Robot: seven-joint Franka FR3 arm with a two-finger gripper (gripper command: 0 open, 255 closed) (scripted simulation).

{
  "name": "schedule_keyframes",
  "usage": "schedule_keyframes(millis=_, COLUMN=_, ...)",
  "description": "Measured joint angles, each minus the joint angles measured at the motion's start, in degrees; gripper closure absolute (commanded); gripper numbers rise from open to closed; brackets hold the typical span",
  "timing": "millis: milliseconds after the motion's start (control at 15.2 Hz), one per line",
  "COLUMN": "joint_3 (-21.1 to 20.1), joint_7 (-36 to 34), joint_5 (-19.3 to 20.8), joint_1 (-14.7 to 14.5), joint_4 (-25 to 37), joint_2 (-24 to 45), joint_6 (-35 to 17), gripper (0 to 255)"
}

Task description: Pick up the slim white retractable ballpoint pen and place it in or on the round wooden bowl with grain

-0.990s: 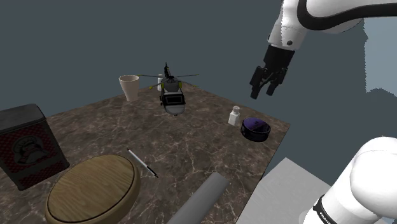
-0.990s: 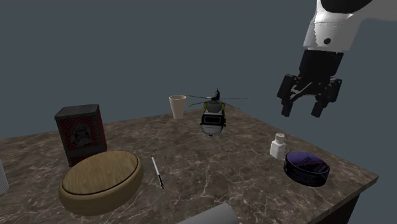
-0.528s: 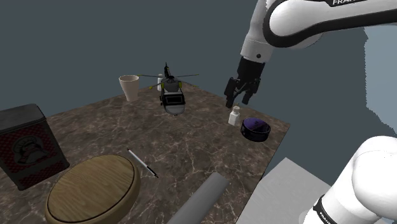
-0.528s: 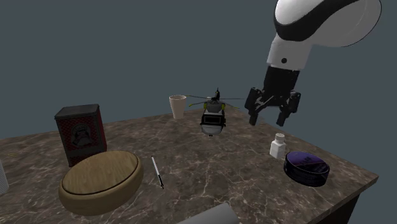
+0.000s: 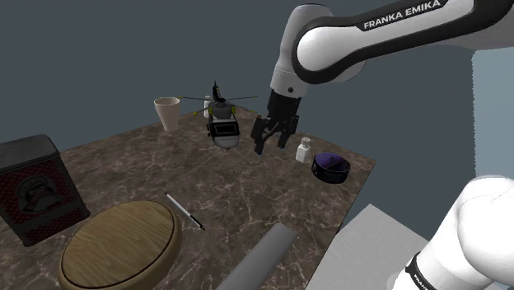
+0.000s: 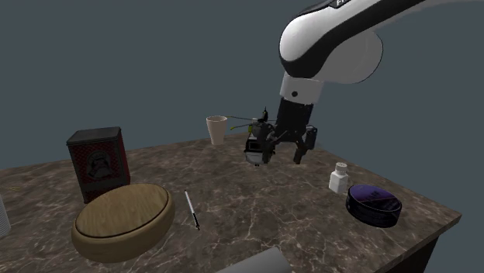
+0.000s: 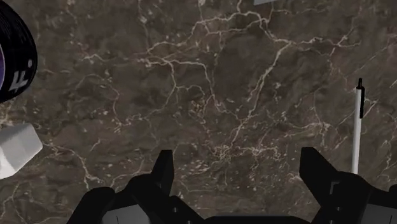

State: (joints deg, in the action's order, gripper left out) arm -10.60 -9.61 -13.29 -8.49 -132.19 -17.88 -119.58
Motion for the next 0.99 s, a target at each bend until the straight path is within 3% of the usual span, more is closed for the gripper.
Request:
schedule_keyframes(millis=462, joint_3=-3.6, joint_7=-1.92, joint_5=-0.48, joint_1=-2.46, joint_4=7.35, joint_2=12.87, joint_6=-6.49, gripper=0)
schedule_keyframes(millis=990, joint_3=-6.82, joint_7=-5.66, joint_5=2.09, joint_1=-6.21, joint_4=19.84, joint_2=28.53, joint_6=-10.87, gripper=0)
